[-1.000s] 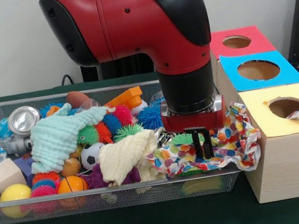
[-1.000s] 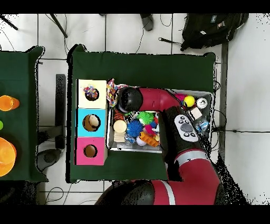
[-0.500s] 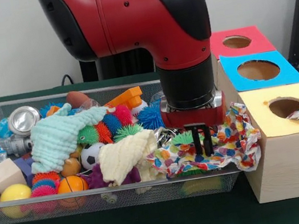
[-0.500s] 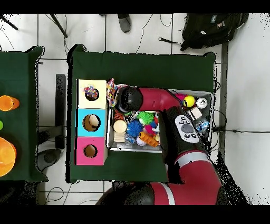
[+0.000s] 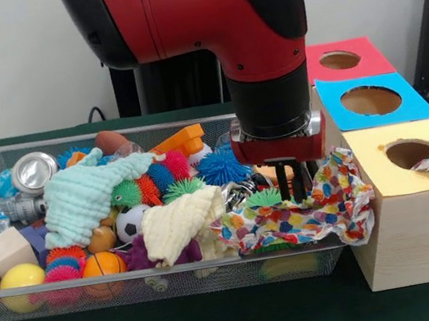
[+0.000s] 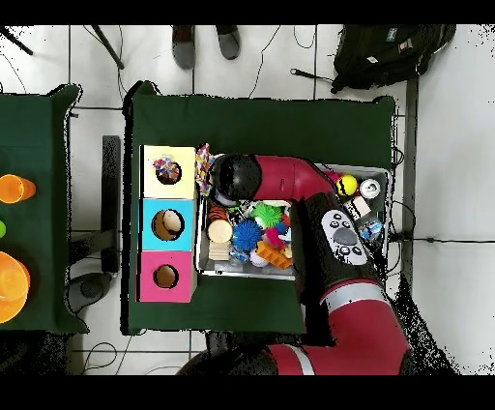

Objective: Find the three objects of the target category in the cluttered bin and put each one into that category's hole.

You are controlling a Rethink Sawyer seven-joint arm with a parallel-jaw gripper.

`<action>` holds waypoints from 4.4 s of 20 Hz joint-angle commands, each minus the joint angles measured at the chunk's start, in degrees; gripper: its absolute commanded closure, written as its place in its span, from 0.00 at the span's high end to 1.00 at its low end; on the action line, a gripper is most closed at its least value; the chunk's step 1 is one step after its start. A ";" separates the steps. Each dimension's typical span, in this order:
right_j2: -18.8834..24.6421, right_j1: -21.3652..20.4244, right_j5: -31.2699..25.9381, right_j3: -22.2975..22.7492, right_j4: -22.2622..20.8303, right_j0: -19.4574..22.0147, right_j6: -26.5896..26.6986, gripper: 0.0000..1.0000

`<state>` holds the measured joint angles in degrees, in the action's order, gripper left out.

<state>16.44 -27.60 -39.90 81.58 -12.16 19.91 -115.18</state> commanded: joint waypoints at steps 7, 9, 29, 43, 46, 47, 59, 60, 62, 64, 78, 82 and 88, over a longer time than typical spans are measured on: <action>2.73 3.08 -6.73 -6.02 -0.58 -0.49 3.29 0.00; 1.91 3.10 -5.68 -5.71 0.03 -0.80 0.92 1.00; 4.81 9.97 -3.23 -10.75 0.51 -1.47 2.60 1.00; 4.86 10.49 1.94 -8.25 0.17 -1.06 0.75 0.00; 5.31 10.22 0.91 -8.14 0.29 -0.73 1.79 0.00; 5.43 10.07 0.77 -7.93 0.39 -0.66 1.86 0.00; 4.02 7.34 -4.56 -8.70 0.92 -2.46 0.05 0.00; 3.40 7.10 -5.85 -9.28 1.08 -3.01 -0.71 0.00; 2.47 6.71 -7.80 -10.45 1.07 -3.90 -1.48 0.00; 1.88 6.74 -9.65 -11.86 1.09 -4.43 -1.69 0.00; -0.72 6.28 -21.07 -18.81 1.13 -6.64 -2.09 0.00; -0.59 6.88 -22.96 -20.81 0.88 -6.49 -1.79 0.00; -0.36 7.39 -20.87 -22.88 -0.44 -6.61 -0.47 0.00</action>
<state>15.72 -20.98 -57.63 61.82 -12.30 13.09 -115.18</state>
